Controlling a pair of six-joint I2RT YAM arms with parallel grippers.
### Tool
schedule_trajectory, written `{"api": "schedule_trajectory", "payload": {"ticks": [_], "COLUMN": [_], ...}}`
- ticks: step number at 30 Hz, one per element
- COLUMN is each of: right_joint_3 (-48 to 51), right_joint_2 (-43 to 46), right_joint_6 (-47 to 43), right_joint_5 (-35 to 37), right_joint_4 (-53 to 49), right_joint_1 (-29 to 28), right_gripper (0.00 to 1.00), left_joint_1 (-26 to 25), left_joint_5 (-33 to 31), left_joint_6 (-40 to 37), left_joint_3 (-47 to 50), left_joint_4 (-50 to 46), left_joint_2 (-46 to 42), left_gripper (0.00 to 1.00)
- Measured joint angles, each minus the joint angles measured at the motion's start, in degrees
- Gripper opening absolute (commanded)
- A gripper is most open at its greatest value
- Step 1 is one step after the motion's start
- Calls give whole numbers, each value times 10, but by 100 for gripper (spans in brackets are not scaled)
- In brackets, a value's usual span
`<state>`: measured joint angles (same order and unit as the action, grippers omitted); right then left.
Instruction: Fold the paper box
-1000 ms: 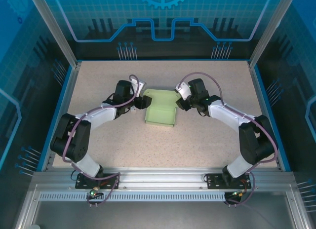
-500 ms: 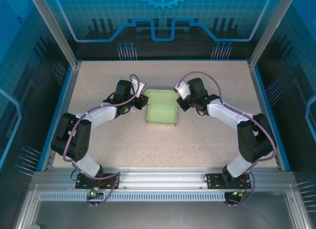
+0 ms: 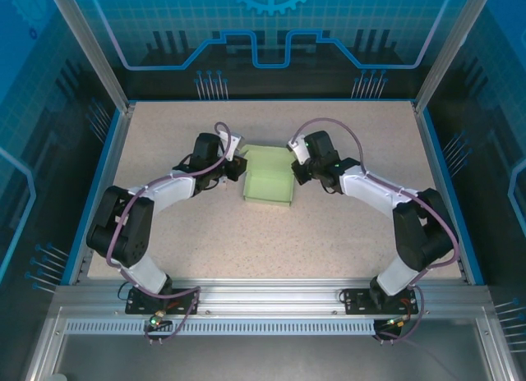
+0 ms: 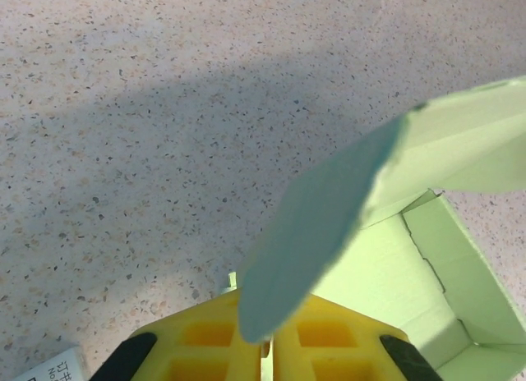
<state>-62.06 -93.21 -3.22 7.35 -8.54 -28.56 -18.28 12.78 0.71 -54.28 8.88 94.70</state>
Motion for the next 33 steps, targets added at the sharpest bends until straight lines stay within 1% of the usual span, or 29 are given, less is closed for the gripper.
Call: {"api": "schedule_trajectory", "payload": {"ticks": [6, 12, 16, 20, 25, 33], "right_joint_3": [-29, -64, -81, -93, -102, -107], "right_joint_2": [-4, -25, -44, -56, -61, -73], "right_joint_6": [78, 164, 210, 238, 256, 275], "right_joint_5": [92, 196, 238, 264, 278, 280], "right_joint_4": [-33, -73, -86, -88, -82, -69], "right_joint_1": [-21, -46, -55, -57, -57, -54], "right_gripper": [0, 0, 0, 0, 0, 1], "left_joint_1": [-33, -78, -103, -118, -127, -141], "left_joint_5": [-47, -127, -178, -219, -260, -310], "left_joint_6": [27, 82, 119, 156, 186, 205], "left_joint_3": [0, 0, -1, -19, -48, -62], "left_joint_4": [9, 17, 18, 17, 17, 30], "left_joint_2": [0, 0, 1, 12, 30, 57], "left_gripper": [9, 7, 6, 3, 4, 3]}}
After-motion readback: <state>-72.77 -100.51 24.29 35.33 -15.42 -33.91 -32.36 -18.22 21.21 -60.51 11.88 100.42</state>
